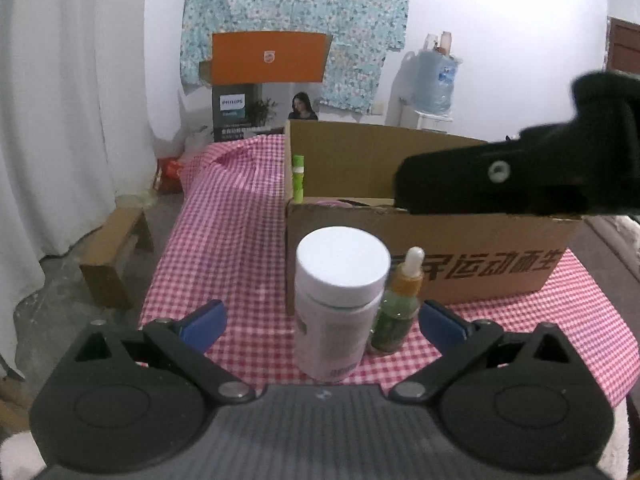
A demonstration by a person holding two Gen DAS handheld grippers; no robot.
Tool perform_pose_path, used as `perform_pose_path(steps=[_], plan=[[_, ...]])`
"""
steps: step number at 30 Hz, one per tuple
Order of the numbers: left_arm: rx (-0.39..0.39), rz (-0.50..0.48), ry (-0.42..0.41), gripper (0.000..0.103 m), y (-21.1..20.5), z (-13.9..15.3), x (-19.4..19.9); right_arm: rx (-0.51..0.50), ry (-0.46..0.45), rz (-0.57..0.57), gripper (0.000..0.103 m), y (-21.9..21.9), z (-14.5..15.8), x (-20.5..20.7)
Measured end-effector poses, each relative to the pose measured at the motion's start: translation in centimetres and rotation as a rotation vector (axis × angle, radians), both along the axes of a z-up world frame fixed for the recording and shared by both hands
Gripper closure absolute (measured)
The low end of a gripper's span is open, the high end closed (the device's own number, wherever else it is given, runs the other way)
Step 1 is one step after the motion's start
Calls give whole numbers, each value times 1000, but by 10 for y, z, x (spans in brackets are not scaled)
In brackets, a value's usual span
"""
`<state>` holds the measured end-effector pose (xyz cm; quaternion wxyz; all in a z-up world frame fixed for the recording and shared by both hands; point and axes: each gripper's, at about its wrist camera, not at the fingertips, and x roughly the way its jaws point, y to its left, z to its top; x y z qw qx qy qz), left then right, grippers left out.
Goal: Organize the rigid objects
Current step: 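Move the right gripper down toward the white pill bottle, then close the right gripper around the white pill bottle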
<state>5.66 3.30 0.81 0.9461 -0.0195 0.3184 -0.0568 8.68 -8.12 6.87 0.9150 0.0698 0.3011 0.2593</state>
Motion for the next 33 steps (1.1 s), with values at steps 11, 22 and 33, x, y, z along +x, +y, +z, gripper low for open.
perform_pose_path(steps=[11,22,33], plan=[[-51,-46,-53,10,14,-2,6,-49,61,84,34,31,-12,21],[-57,-84,-16,42,10,-5,15,-70,126,112,47,37,-23,37],[-62,-82,-2,50,9,-1,13,-41,174,153,50,38,-25,41]])
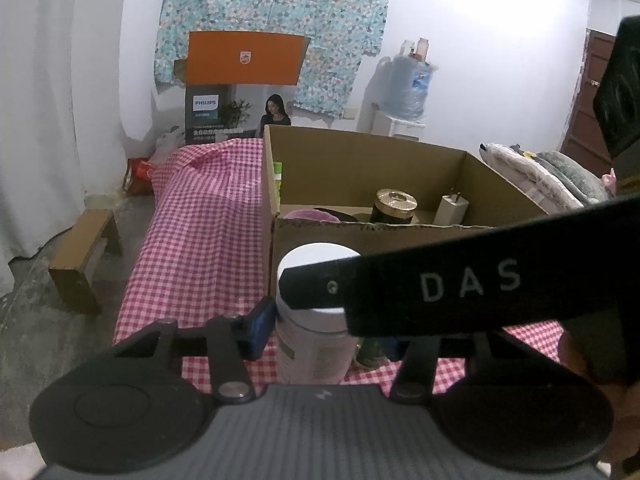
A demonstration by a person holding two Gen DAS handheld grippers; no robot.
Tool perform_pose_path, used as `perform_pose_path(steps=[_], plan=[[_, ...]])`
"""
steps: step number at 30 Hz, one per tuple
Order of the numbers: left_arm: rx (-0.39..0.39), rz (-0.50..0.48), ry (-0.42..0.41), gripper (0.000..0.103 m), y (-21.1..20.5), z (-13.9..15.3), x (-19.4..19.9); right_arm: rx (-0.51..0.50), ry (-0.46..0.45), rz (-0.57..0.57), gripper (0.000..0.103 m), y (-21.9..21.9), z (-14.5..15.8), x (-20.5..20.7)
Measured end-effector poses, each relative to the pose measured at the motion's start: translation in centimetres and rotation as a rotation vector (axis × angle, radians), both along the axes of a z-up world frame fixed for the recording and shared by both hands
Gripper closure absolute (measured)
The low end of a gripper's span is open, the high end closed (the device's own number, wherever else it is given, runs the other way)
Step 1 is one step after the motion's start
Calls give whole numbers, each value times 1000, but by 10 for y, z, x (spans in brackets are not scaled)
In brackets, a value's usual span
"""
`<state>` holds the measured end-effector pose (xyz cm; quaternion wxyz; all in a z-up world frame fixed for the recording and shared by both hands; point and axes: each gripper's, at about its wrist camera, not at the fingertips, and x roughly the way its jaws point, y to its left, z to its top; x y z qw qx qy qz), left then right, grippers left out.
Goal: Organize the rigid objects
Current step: 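Close the right gripper around the white pill bottle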
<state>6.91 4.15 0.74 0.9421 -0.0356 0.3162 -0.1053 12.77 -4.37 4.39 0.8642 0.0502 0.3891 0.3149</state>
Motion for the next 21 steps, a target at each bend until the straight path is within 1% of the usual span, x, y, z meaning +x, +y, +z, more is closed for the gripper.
perform_pose_path(steps=[9,16,21], plan=[[16,2,33,50,-1,7,-12,1,15,34,50,-1,3,-11],[33,-5,27,49,-5,3,-13,-18,14,43,50,0,0,-14],[37,-7,39,49,-6,-1,-9,-20,15,45,50,1,0,-13]])
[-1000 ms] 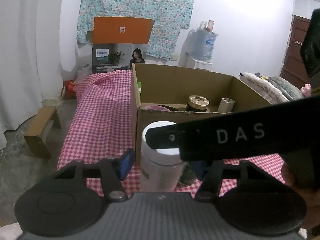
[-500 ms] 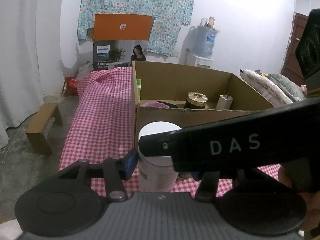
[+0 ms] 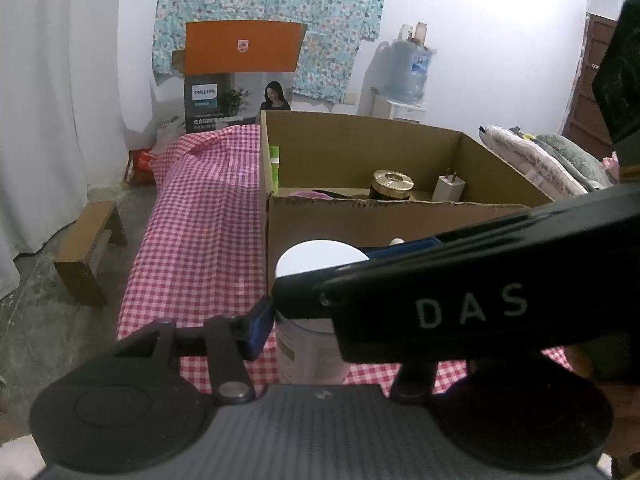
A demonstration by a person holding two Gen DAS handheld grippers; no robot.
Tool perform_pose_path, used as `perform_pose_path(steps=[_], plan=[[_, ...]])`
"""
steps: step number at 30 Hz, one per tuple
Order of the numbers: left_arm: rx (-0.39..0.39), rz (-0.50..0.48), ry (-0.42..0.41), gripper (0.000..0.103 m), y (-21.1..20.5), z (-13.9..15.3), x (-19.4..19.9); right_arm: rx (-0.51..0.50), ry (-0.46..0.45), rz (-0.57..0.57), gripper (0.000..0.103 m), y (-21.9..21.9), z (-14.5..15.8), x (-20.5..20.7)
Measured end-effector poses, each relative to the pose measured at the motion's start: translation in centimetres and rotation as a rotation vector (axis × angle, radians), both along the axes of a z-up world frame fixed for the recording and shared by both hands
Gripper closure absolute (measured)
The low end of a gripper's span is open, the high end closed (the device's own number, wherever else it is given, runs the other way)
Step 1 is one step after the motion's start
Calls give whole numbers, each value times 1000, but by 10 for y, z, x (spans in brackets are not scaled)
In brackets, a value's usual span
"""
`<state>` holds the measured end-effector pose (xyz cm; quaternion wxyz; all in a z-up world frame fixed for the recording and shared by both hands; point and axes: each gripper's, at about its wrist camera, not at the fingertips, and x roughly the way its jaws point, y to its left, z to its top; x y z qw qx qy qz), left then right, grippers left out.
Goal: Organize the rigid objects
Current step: 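Close the right gripper around the white pill bottle, then lift the white pill bottle and carry it over the box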
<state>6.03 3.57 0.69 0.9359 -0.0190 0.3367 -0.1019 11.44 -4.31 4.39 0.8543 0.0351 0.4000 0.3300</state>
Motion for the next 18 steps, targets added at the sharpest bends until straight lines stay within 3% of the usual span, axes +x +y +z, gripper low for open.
perform_pose_path(steps=[11,18], plan=[[16,10,-12,48,1,7,-5,4,-6,11,50,3,5,-5],[56,32,-134,48,2,53,-27,68,-93,39,50,-3,43,-23]])
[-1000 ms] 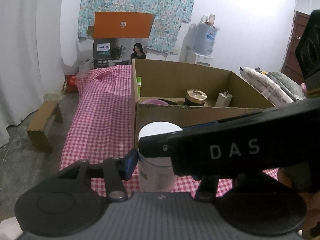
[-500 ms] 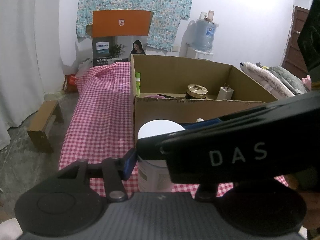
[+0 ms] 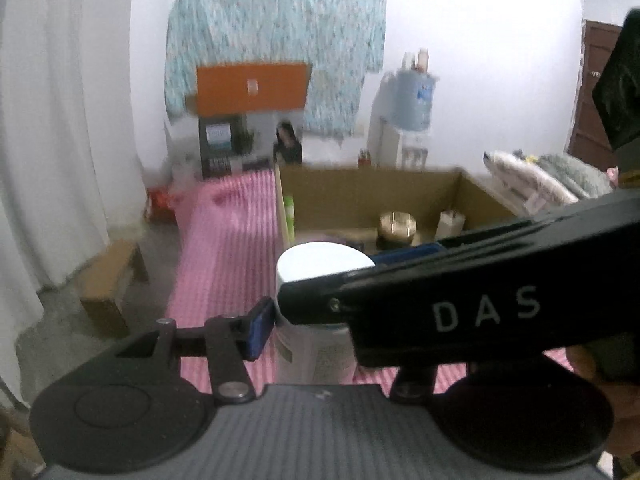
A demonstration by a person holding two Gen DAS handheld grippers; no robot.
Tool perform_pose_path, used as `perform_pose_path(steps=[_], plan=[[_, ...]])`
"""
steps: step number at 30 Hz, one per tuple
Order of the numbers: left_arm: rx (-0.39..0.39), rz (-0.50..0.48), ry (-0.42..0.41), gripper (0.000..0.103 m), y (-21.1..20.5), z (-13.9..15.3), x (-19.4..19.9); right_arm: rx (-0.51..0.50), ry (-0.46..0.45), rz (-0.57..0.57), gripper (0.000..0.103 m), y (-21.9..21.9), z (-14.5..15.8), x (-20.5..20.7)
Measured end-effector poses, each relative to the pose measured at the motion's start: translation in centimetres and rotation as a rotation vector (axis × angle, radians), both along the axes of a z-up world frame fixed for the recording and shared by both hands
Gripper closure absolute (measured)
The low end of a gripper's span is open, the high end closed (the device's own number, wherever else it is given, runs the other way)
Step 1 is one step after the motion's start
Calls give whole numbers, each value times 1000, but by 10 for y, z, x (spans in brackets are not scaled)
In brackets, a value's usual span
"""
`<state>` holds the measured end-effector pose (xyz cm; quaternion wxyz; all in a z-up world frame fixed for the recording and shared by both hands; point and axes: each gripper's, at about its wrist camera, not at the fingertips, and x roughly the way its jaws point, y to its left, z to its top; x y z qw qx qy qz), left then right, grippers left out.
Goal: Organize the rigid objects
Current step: 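Lift the white pill bottle and carry it over the box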
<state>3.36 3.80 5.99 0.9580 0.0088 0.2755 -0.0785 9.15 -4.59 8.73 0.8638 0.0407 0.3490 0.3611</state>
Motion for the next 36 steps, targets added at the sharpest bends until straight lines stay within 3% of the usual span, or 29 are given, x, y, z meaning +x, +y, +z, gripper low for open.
perform_pose_path(steps=[4,8,12,17,26,36], plan=[[20,-12,-107,49,-7,39,-4,35,-93,-6,50,-9,37,-8],[11,-59,-161,49,-22,70,11,79,-141,-42,50,-31,72,-1],[-7,-119,-190,49,-46,84,34,80,-176,-97,50,-60,97,13],[-28,-190,-173,49,-83,81,72,65,-152,-168,50,-105,108,43],[-68,-230,-1,49,-119,30,143,24,-23,-225,50,-164,60,104],[-33,-223,129,49,-141,-16,189,7,86,-217,50,-186,-7,145]])
